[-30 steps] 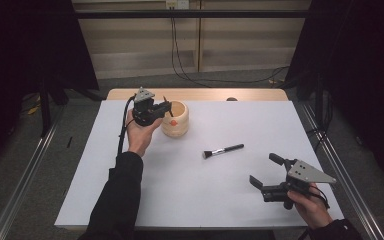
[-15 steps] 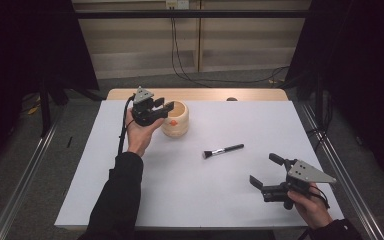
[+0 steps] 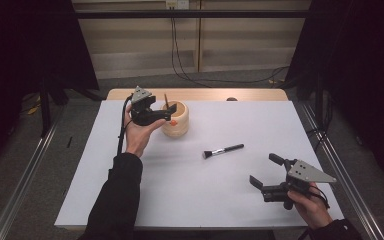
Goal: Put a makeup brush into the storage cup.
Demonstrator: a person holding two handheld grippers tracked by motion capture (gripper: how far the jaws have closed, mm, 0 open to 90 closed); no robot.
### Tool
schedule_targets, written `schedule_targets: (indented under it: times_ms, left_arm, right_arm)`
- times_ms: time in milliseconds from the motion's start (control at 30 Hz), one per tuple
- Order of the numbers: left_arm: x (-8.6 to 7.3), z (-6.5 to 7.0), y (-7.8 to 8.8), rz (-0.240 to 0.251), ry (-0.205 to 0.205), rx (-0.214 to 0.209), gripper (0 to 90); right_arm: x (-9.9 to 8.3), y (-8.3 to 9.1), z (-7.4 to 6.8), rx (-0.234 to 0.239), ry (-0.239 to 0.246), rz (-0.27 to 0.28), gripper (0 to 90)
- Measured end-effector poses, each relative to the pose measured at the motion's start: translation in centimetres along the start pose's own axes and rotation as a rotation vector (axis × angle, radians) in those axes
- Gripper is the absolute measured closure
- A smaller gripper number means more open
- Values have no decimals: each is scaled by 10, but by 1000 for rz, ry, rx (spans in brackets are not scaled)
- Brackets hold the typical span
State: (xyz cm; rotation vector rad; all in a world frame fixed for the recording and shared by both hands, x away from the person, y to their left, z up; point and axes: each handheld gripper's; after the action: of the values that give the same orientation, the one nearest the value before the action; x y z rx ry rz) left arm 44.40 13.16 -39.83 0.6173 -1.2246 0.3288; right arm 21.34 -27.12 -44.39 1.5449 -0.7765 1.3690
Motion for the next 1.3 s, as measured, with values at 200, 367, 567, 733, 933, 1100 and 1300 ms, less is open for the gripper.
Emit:
schedule_targets:
  times_ms: [200, 367, 567, 733, 933, 1100, 1300]
  left_arm:
    - [1, 2, 5, 24, -13, -18, 19]
    - [4, 6, 7, 31, -24, -6, 19]
    - [3, 14, 11, 31, -32, -30, 24]
    - [-2, 20, 15, 39, -46, -22, 18]
    - [-4, 28, 26, 53, -61, -38, 22]
    - [-7, 30, 44, 90, -92, -8, 19]
    - [-13, 30, 63, 113, -85, 9, 14]
  right_arm:
    - [0, 0, 0, 7, 4, 4, 2]
    - [0, 0, 0, 4, 7, 1, 2]
    - [0, 0, 1, 11, 6, 5, 2]
    - [0, 0, 0, 9, -2, 5, 2]
    - [0, -1, 2, 4, 1, 6, 2]
    - [0, -1, 2, -4, -6, 8, 2]
    - [-1, -2, 3, -3, -5, -2, 2]
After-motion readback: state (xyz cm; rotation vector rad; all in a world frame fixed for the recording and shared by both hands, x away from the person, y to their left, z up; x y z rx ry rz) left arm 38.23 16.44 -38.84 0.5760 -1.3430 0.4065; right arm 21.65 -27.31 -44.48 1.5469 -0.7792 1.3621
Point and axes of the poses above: each handheld gripper's, and its own axes: y roughly backward along the jaws, x roughly out of its top, z roughly to its right, and after that the axes turned 14 degrees about -x, right-handed
